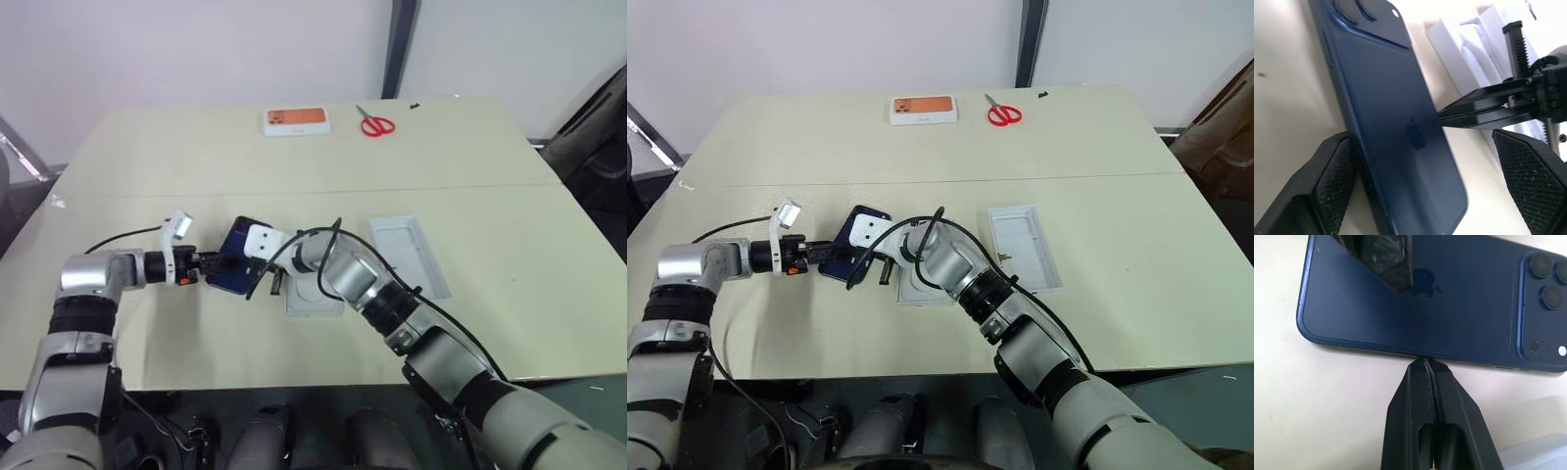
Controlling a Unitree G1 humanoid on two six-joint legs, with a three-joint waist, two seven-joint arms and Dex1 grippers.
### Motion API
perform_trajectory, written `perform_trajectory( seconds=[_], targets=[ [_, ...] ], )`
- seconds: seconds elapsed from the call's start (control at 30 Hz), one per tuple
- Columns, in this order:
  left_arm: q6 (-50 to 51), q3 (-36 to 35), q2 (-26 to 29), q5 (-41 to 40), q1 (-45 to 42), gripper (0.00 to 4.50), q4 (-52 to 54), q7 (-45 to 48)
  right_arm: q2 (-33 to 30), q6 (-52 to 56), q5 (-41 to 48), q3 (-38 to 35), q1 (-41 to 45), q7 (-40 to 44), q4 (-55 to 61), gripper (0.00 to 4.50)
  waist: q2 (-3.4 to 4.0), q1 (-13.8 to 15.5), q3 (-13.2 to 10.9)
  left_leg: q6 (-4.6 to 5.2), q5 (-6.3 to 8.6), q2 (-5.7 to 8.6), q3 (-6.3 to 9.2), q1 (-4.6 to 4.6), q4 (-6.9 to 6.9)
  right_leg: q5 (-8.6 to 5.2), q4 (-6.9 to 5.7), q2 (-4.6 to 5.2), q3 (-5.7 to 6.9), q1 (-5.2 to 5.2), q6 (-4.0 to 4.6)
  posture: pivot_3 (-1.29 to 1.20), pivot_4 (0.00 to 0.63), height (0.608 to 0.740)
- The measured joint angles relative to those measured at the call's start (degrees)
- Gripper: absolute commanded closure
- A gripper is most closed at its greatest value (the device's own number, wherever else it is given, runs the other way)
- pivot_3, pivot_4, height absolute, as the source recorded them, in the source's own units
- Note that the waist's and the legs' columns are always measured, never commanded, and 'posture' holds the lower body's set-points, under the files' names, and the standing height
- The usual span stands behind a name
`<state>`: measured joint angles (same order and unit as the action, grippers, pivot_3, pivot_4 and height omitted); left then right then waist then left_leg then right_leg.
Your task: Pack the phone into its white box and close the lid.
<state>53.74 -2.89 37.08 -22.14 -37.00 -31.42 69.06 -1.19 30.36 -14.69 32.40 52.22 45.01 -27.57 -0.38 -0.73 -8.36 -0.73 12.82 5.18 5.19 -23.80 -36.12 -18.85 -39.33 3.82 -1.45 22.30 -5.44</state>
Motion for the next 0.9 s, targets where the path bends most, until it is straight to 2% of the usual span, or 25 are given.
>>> perform_trajectory(
  seconds=[0.3, 0.33, 0.37, 0.47, 0.7, 0.8, 0.87, 0.9],
  targets=[
    [1.13, -0.46, -1.26, -1.16, -1.68, 0.06, -2.71, 0.48, -0.31, -0.96, -0.33, 0.29, -0.02, 0.19, -0.01, 4.47, 0.00, 0.03, 0.00, -0.03, -0.02, 0.00, 0.01, 0.00, 0.01, 0.00, 0.02, 0.00, 0.00, 0.00, 0.00, 0.00, 0.150, 0.734],
    [1.25, -0.63, -1.36, -1.22, -1.72, 0.57, -2.93, 0.37, -0.34, -1.01, -0.33, 0.32, -0.02, 0.19, -0.01, 4.50, 0.00, 0.02, 0.00, -0.03, -0.02, 0.00, 0.01, 0.00, 0.01, 0.00, 0.02, 0.01, 0.00, 0.00, 0.00, 0.00, 0.150, 0.734],
    [1.41, -0.75, -1.51, -1.25, -1.80, 0.84, -3.24, -0.05, -0.39, -1.04, -0.33, 0.34, -0.02, 0.19, -0.01, 4.50, 0.00, 0.01, 0.00, -0.03, -0.01, 0.00, 0.00, 0.00, 0.01, 0.00, 0.02, 0.00, 0.00, 0.00, 0.00, 0.00, 0.150, 0.734],
    [1.86, -0.84, -1.80, -1.29, -1.42, 2.27, -4.23, -0.65, -0.52, -1.37, -0.33, 0.37, -0.05, 0.30, 0.00, 4.50, 0.00, -0.12, 0.00, -0.04, -0.02, 0.00, 0.00, -0.01, 0.02, 0.00, 0.03, 0.00, 0.00, 0.02, 0.00, 0.00, 0.150, 0.734],
    [2.24, -1.22, -2.24, -2.35, -1.01, 2.27, -5.26, -0.50, -0.41, -1.31, -0.21, 0.35, -0.05, 0.23, 0.00, 4.50, 0.00, -0.15, 0.00, -0.03, -0.01, -0.01, 0.00, -0.01, 0.04, 0.00, 0.05, 0.00, 0.00, 0.02, 0.00, 0.00, 0.150, 0.734],
    [2.59, -1.52, -2.25, -2.65, -1.03, 3.09, -6.20, -1.09, -0.36, -1.27, -0.20, 0.35, -0.05, 0.17, 0.00, 4.50, 0.00, -0.29, 0.00, -0.04, -0.02, -0.01, 0.00, 0.00, 0.05, 0.00, 0.05, 0.00, 0.00, 0.03, 0.00, 0.00, 0.150, 0.734],
    [3.76, -2.05, -2.37, -3.44, -0.85, 4.00, -6.74, -0.83, -0.38, -1.28, -0.18, 0.35, -0.05, 0.16, 0.01, 4.50, -0.01, -0.41, 0.00, -0.04, -0.02, -0.01, 0.00, -0.01, 0.06, 0.00, 0.05, 0.00, 0.00, 0.04, 0.00, 0.00, 0.150, 0.734],
    [4.83, -2.34, -2.48, -4.48, -0.82, 4.00, -6.28, 0.31, -0.53, -1.29, -0.19, 0.31, -0.06, 0.13, 0.01, 4.50, -0.01, -0.33, 0.00, -0.04, -0.02, -0.01, 0.01, 0.00, 0.06, 0.00, 0.04, 0.00, 0.00, 0.02, 0.00, 0.00, 0.150, 0.734]
  ],
)
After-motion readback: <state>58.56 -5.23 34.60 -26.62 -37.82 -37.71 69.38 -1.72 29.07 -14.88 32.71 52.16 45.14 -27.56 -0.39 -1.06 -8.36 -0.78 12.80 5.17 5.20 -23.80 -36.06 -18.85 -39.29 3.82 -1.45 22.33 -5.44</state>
